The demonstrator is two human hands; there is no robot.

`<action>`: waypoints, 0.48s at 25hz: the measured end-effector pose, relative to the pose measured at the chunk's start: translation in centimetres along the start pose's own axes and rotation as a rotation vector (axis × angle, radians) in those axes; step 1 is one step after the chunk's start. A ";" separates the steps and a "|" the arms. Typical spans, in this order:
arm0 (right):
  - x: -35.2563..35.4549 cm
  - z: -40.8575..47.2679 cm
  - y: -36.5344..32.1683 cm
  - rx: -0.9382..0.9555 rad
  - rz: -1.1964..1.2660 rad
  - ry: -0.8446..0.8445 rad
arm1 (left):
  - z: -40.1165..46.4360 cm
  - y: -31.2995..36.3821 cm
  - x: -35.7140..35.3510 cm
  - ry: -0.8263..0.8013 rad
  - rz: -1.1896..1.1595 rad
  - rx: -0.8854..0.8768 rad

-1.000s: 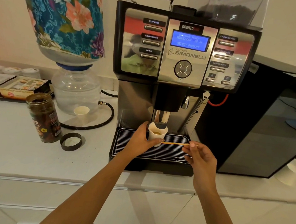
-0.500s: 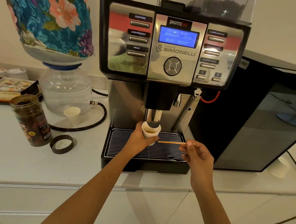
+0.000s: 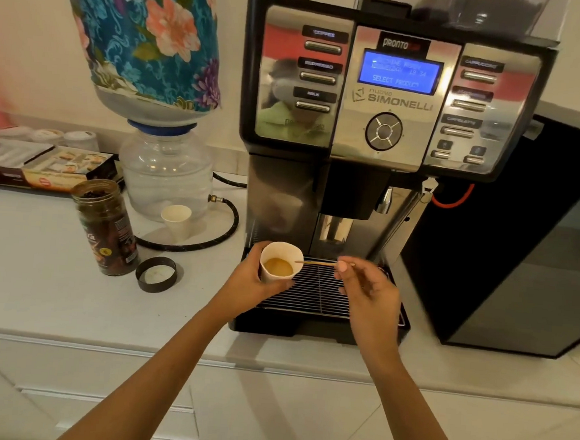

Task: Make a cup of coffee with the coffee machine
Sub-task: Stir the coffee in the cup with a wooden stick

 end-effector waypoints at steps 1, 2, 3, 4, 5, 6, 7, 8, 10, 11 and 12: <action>-1.0 -0.1 -0.4 0.092 -0.070 -0.015 | -0.3 0.1 0.3 0.001 0.009 -0.013; -2.1 -0.2 -0.8 0.195 -0.152 -0.033 | -0.6 0.2 0.5 0.001 0.018 -0.034; -3.2 -0.2 -1.1 0.296 -0.241 -0.060 | -0.8 0.4 0.7 0.003 0.028 -0.059; -4.3 -0.2 -1.3 0.376 -0.327 -0.101 | -0.9 0.5 0.7 0.000 0.030 -0.086; -5.3 -0.1 -1.4 0.420 -0.400 -0.153 | -1.0 0.6 0.7 -0.008 0.025 -0.110; -6.1 0.0 -1.3 0.426 -0.451 -0.208 | -1.1 0.7 0.6 -0.017 0.020 -0.126; -6.6 0.2 -1.1 0.409 -0.476 -0.257 | -1.1 0.8 0.6 -0.023 0.016 -0.133; -7.0 0.4 -0.9 0.385 -0.480 -0.300 | -1.2 0.8 0.7 -0.024 0.014 -0.133; -7.4 0.7 -0.5 0.338 -0.466 -0.383 | -1.1 0.8 0.8 -0.027 0.005 -0.130; -7.5 0.8 -0.3 0.317 -0.458 -0.424 | -1.1 0.8 0.8 -0.029 0.003 -0.129; -7.4 0.9 -0.1 0.302 -0.456 -0.453 | -1.1 0.7 0.8 -0.029 0.002 -0.129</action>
Point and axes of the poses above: each hand's wrist, its own z-axis towards the middle knuckle, its own x-axis out of the back of the hand, y = z × x, the point moved 3 cm from there along z, towards the middle knuckle, and after that the axes turned 9 degrees about y, right-handed, at the moved point
